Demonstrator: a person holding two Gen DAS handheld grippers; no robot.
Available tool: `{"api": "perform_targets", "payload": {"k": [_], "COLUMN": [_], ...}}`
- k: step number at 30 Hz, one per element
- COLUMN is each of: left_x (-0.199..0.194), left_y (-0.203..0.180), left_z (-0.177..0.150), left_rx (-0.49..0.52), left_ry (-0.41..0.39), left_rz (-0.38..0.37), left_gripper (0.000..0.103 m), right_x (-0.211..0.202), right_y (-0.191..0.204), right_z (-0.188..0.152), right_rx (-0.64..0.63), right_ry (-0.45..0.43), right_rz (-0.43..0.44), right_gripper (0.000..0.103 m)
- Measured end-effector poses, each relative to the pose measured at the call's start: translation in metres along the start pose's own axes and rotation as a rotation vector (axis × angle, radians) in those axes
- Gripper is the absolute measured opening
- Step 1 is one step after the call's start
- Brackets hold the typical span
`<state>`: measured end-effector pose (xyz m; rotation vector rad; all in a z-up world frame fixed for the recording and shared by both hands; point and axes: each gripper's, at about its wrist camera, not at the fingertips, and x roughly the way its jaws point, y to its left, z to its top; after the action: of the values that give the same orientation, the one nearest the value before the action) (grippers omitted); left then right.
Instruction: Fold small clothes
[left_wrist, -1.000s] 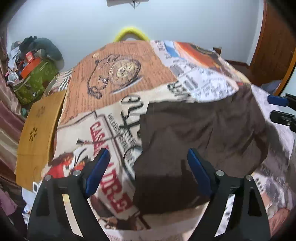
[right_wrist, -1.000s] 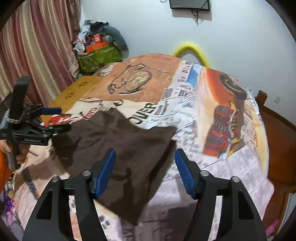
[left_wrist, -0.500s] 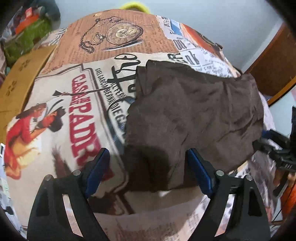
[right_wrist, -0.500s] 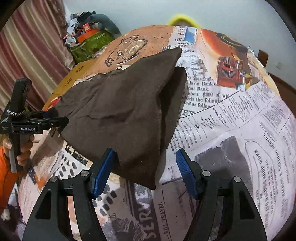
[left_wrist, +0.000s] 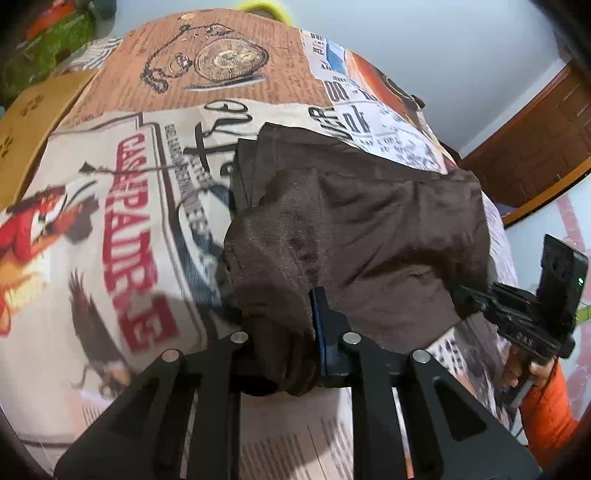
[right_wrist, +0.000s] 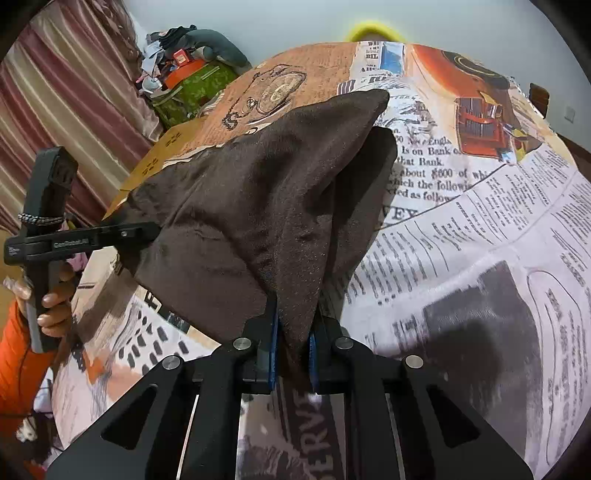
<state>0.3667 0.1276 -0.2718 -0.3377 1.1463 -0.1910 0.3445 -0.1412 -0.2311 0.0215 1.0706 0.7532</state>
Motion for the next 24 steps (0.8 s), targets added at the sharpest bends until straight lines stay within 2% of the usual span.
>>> {"api": "perform_targets", "payload": {"k": [5,9,10,14,15,16,18,20,24], "left_x": [-0.014,-0.023,-0.024,-0.032,-0.033,-0.035,-0.037,-0.036,-0.028], "left_y": [-0.01,-0.02,-0.021,-0.026,-0.026,-0.025,-0.02,-0.015,0.002], "left_z": [-0.028,-0.049,-0.052,-0.059,-0.059,-0.059,-0.055,-0.049,-0.032], "left_rx": [0.023,0.068,0.081,0.14,0.148,0.15,0.141,0.125,0.064], "left_ry": [0.037,0.056,0.054,0.025,0.017,0.012,0.004,-0.006,-0.002], "left_rz": [-0.008,0.02,0.038,0.146,0.161,0.164,0.161,0.165,0.146], "left_gripper": [0.016,0.018,0.021,0.049,0.051,0.053,0.055,0.059,0.059], "right_x": [-0.012,-0.021,-0.023,-0.03,-0.03,-0.03,-0.031,-0.033,-0.034], "right_y": [0.001,0.003,0.004,0.01,0.011,0.012,0.012,0.009,0.004], "right_z": [-0.015,-0.027,-0.031,-0.038,-0.038,-0.037,-0.034,-0.03,-0.023], "right_rx": [-0.004,-0.014,-0.02,-0.057,-0.064,-0.066,-0.061,-0.047,-0.017], "right_ry": [0.014,0.033,0.037,0.045,0.047,0.048,0.046,0.023,-0.016], "right_rz": [0.001,-0.003,-0.004,-0.048,-0.06,-0.069,-0.076,-0.085,-0.089], "right_gripper": [0.01,0.01,0.01,0.012,0.013,0.015,0.035,0.049,0.051]}}
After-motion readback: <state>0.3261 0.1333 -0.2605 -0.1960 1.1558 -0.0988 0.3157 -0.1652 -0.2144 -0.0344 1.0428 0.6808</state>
